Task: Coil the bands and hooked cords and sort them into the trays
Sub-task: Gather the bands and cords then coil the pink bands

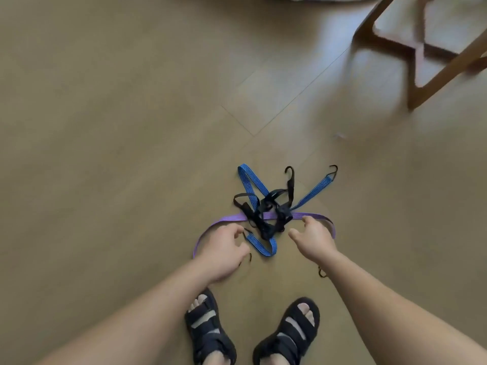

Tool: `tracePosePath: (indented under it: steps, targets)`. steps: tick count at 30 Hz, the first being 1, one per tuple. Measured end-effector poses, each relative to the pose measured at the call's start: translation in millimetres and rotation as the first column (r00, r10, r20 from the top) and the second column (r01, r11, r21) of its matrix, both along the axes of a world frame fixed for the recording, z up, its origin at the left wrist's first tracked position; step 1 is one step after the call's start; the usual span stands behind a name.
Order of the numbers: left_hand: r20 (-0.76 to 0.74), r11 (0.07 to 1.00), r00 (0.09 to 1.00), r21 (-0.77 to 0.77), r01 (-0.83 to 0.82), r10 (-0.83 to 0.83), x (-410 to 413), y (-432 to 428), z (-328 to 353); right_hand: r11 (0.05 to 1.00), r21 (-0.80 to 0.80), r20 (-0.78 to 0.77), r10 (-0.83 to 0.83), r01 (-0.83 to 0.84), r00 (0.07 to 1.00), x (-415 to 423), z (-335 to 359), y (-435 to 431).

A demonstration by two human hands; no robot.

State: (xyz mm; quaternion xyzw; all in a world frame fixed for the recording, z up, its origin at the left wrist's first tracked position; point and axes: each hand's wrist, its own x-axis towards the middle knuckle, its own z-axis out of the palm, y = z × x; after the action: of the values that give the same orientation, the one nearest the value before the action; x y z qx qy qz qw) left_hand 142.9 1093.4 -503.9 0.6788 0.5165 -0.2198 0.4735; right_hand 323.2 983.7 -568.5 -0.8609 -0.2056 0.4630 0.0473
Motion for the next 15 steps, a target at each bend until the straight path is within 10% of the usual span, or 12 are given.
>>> tracePosePath:
  steps: [9, 15]
  targets:
    - [0.023, 0.998, 0.998, -0.017, -0.058, 0.058, 2, -10, -161, 1.0, 0.002, 0.072, -0.005, 0.005, 0.997, 7, -188, 31]
    - [0.084, 0.996, 0.993, 0.016, -0.083, 0.081, 6, -15, -172, 0.962, 0.188, -0.088, -0.183, 0.196, 0.979, -13, -152, 45]
